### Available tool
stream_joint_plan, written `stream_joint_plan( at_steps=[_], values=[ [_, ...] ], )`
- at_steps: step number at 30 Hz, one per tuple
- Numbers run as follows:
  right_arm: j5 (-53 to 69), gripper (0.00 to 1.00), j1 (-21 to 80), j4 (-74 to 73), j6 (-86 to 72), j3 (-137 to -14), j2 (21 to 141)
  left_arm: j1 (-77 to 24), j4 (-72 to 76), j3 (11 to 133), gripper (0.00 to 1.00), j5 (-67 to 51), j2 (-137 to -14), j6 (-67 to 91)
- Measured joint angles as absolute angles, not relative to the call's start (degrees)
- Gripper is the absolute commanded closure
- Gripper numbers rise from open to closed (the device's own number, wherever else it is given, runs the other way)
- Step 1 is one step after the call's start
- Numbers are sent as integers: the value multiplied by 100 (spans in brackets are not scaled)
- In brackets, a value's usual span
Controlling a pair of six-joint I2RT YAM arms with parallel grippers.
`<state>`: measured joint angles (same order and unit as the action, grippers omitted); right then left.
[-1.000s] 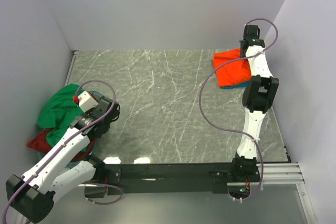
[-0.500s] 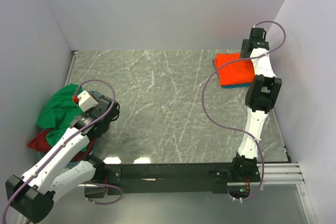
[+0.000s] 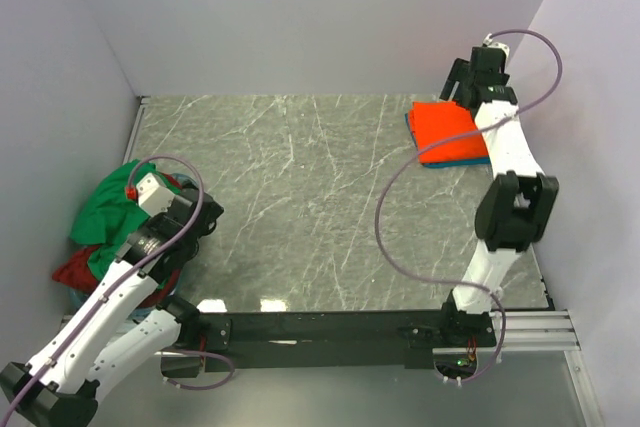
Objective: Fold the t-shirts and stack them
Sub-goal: Neatly place the folded tshirt to the corner, then reset both grippers
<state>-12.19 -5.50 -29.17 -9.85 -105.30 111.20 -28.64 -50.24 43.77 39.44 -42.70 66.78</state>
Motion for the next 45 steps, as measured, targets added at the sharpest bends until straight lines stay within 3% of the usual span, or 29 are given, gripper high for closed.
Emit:
stream_joint_plan(
  at_steps=[14, 24, 34, 45],
  values=[
    [-939, 9, -215, -2016, -2174, -5778, 6416, -2864, -4711, 4377, 1, 3284, -4058, 6460],
    [-707, 9, -213, -2156, -2593, -4064, 4215, -2864, -4672, 4278, 1, 3177, -3795, 6453],
    [-532, 8, -213, -2235, -3068, -2602, 3059, -2864, -5000, 4001, 1, 3291, -3194, 6873],
    [-550, 8, -213, -2211, -3389, -2300, 2368, -2864, -5284, 3968, 0, 3538, -2976, 7275]
  ],
)
